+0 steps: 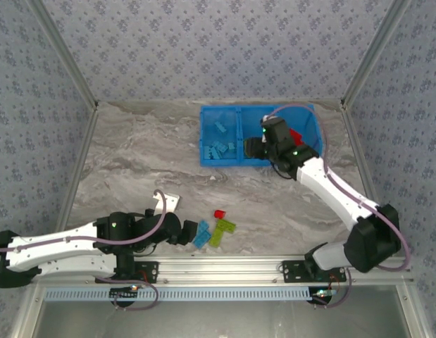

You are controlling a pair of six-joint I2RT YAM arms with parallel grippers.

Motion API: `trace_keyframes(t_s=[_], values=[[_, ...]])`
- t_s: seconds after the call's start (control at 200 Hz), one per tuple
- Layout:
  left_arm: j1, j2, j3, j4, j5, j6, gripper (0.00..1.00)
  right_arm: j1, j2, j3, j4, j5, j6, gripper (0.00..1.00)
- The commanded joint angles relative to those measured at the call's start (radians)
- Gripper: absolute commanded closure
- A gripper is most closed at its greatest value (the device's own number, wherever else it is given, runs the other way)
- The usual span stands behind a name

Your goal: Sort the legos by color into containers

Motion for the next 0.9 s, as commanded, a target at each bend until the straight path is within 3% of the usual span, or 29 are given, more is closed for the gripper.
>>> trace_keyframes(t_s=[0.0,0.085,0.19,0.255,0.37,0.505,0.67,0.894], values=[[-0.007,0.009,0.023,0.015,-0.031,0.009,0.01,-0.084,0.138,0.090,0.022,0.005,-0.044,0.46],[-0.007,0.019,0.023,0.016,-0.034,0.009,0.01,-0.128,0.250,0.187,-0.017,-0.011,-0.051,0.40],[-0.004,0.028,0.017,0.027,-0.037,0.008,0.01,-0.152,0.343,0.315,-0.093,-0.036,-0.050,0.24],[-0.002,0.037,0.013,0.033,-0.040,0.013,0.01,-0.152,0.355,0.364,-0.125,-0.042,-0.057,0.16],[0.007,0.061,0.017,0.039,-0.040,0.023,0.01,-0.152,0.307,0.367,-0.141,-0.064,-0.050,0.13],[0.012,0.104,0.035,0.069,-0.031,0.032,0.01,-0.151,0.170,0.281,-0.142,-0.169,-0.009,0.12],[0.050,0.182,0.058,0.165,-0.003,0.040,0.01,-0.097,-0.140,0.035,-0.072,-0.339,0.096,0.09],[0.138,0.323,0.059,0.378,0.084,0.127,0.01,0.088,-0.564,-0.292,-0.144,-0.274,0.212,0.08]])
